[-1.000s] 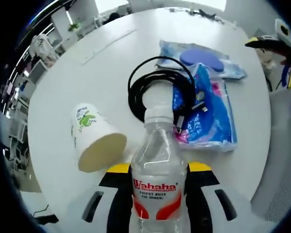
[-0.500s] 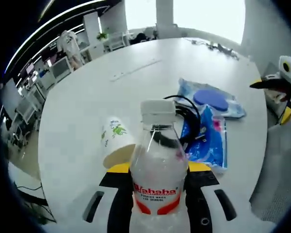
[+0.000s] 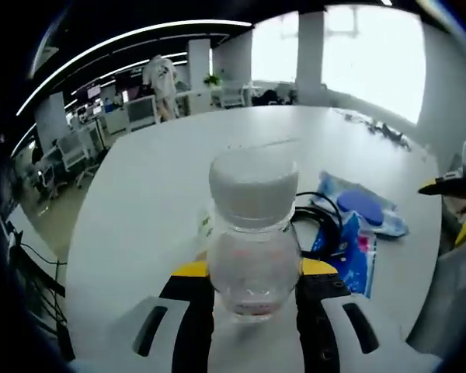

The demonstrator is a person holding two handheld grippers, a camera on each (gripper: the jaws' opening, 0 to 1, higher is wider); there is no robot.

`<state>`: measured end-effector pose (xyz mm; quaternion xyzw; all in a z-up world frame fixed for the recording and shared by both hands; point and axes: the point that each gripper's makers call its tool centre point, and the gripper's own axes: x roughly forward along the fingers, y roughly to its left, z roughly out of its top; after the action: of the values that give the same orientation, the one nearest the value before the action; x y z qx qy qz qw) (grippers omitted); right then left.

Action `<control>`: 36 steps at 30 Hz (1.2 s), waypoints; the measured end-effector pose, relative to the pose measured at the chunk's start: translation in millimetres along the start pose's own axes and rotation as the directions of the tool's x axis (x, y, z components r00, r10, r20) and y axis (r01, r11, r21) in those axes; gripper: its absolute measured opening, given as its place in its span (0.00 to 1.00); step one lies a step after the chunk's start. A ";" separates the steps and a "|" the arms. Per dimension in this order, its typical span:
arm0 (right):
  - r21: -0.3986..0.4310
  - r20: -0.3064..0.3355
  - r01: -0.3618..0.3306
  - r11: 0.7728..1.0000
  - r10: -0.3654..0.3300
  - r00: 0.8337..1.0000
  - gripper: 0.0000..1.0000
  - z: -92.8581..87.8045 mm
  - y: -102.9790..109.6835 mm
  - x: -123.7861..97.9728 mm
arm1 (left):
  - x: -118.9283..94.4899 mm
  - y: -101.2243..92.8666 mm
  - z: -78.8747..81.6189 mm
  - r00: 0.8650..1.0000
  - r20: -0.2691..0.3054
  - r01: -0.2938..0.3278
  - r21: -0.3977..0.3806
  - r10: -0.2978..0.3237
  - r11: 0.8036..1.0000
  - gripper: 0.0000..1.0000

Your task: Arrange the tabletop items into an orderly group along one side of the table until the central work area is clear of visible clutter.

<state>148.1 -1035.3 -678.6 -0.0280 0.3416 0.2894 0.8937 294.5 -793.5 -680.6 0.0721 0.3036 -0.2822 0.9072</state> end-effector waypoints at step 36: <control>0.000 -0.028 -0.009 1.000 0.009 1.000 0.93 -8.0 3.7 2.2 | -5.9 11.7 0.0 0.902 0.168 -0.349 -0.258 0.398 0.901 0.39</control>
<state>142.7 -1033.1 -685.5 -0.0307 0.3543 0.2932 0.8874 297.1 -781.0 -677.6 -0.0035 0.2131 -0.0725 0.9743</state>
